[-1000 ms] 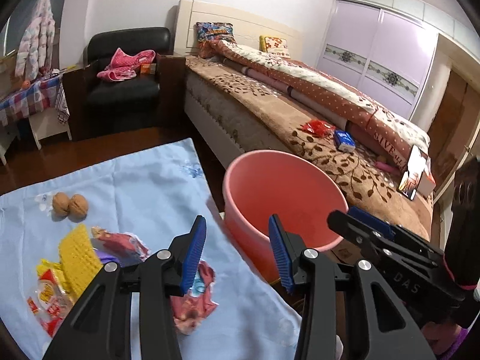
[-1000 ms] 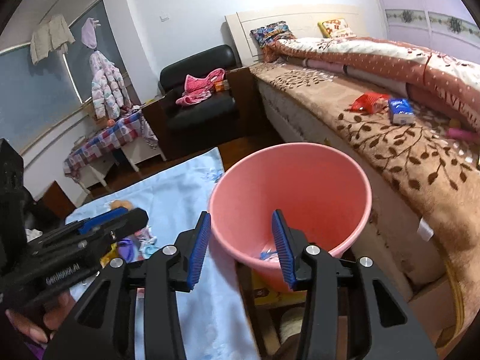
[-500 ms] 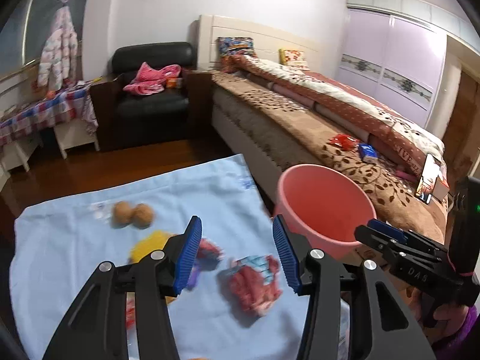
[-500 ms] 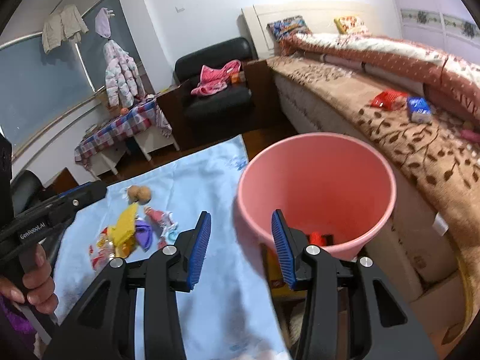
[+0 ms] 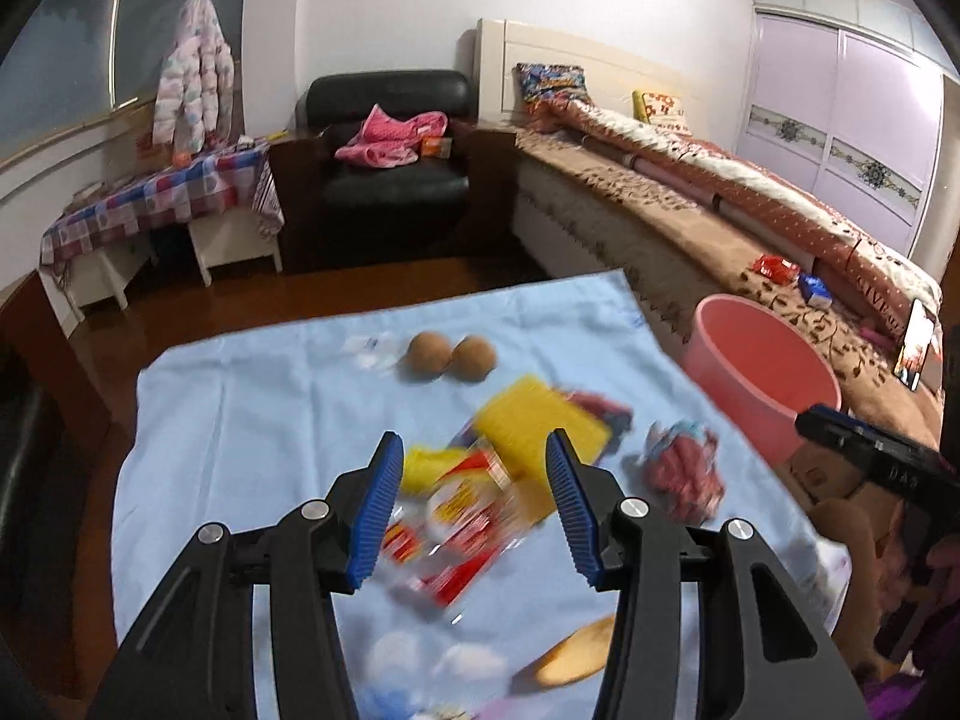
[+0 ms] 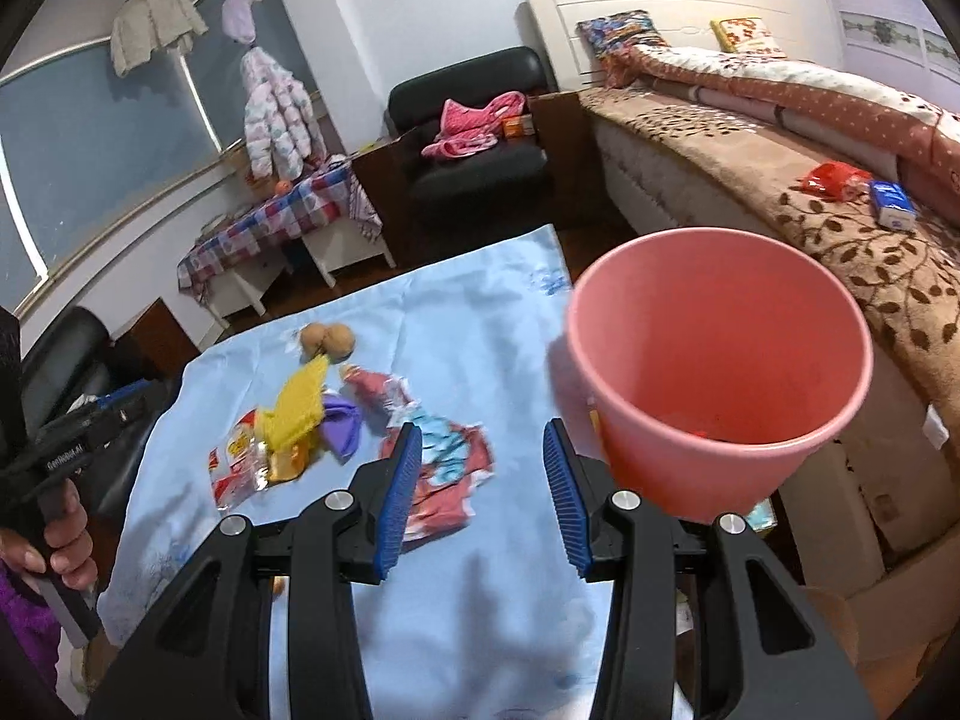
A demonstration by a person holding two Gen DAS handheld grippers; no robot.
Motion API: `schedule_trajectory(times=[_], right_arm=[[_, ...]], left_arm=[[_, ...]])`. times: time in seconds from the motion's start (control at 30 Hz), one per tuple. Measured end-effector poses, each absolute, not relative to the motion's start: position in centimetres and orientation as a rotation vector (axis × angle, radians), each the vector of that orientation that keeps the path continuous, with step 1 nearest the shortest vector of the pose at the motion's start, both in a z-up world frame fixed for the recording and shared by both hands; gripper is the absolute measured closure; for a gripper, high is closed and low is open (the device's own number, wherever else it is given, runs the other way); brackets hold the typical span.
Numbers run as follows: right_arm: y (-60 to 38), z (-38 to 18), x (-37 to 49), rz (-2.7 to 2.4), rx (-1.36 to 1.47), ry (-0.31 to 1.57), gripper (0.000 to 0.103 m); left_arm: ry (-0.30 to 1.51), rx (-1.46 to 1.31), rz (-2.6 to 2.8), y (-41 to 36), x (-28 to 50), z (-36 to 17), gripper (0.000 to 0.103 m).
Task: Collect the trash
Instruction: 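Withdraw both tools from the bucket back toward the cloth, then grasp the snack bag with the left tool while the right tool grasps the yellow net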
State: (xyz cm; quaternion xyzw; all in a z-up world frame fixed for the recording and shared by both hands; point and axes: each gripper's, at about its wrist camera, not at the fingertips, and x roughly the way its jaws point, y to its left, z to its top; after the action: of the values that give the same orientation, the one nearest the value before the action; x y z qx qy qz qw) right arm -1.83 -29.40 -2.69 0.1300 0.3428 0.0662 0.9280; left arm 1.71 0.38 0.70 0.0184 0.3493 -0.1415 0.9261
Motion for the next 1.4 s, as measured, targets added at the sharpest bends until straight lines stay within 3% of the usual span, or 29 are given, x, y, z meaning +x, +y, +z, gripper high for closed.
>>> schedule_trajectory(times=[0.87, 0.93, 0.97, 1.1, 1.4], right_arm=[[-22.7, -3.9, -0.5, 0.196, 0.154, 0.805, 0.056], [-22.4, -3.5, -0.5, 0.206, 0.145, 0.803, 0.056], [-22.1, -3.2, -0.5, 0.216, 0.132, 0.797, 0.056], [-21.3, -2.2, -0.2, 0.241, 0.093, 0.783, 0.056], [-17.9, -2.6, 2.6, 0.354, 0.074, 0.801, 0.056]], left_arm=[[0.914, -0.024, -0.414, 2.8, 6.1, -7.5, 0.054], [0.928, -0.036, -0.424, 2.7, 6.3, -7.8, 0.061], [0.930, -0.046, -0.426, 2.8, 6.4, -7.9, 0.075], [0.925, -0.126, -0.428, 3.3, 6.3, -7.6, 0.097], [0.826, -0.167, -0.400, 5.0, 2.8, -4.8, 0.099]])
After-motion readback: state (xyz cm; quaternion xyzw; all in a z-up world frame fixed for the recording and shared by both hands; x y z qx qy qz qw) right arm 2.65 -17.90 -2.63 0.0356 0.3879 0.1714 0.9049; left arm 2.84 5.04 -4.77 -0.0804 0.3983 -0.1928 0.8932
